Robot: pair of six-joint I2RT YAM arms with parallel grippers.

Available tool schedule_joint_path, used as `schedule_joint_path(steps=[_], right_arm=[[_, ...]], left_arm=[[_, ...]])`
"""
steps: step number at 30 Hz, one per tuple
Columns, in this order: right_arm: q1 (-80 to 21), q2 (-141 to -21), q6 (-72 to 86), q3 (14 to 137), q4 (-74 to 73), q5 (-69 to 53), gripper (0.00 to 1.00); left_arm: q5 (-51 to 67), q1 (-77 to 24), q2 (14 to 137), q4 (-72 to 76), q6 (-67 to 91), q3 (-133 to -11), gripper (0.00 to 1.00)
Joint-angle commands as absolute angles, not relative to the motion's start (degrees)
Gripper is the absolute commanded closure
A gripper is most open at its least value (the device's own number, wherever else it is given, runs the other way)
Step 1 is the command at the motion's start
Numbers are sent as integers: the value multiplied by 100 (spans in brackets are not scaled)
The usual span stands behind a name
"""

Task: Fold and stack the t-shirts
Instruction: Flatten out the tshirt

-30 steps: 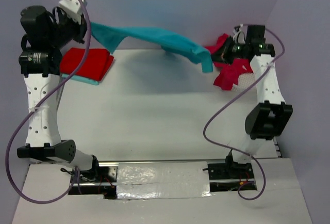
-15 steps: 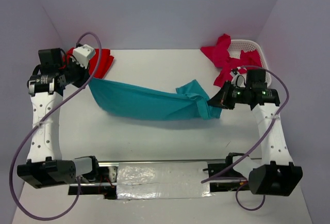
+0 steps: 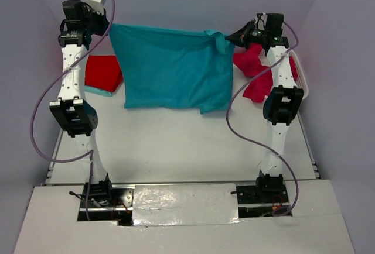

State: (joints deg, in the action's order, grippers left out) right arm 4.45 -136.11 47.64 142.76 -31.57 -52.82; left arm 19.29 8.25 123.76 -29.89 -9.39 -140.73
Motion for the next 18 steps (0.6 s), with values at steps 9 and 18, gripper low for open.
schedule_joint_path(steps=[9, 18], right_arm=[[624, -11426, 4774, 13115, -1195, -4605, 100], [431, -9986, 3763, 8746, -2021, -4615, 100]], left_arm=[[1942, 782, 10697, -1168, -1072, -12359, 100], [2161, 791, 9326, -1572, -1949, -9233, 100]])
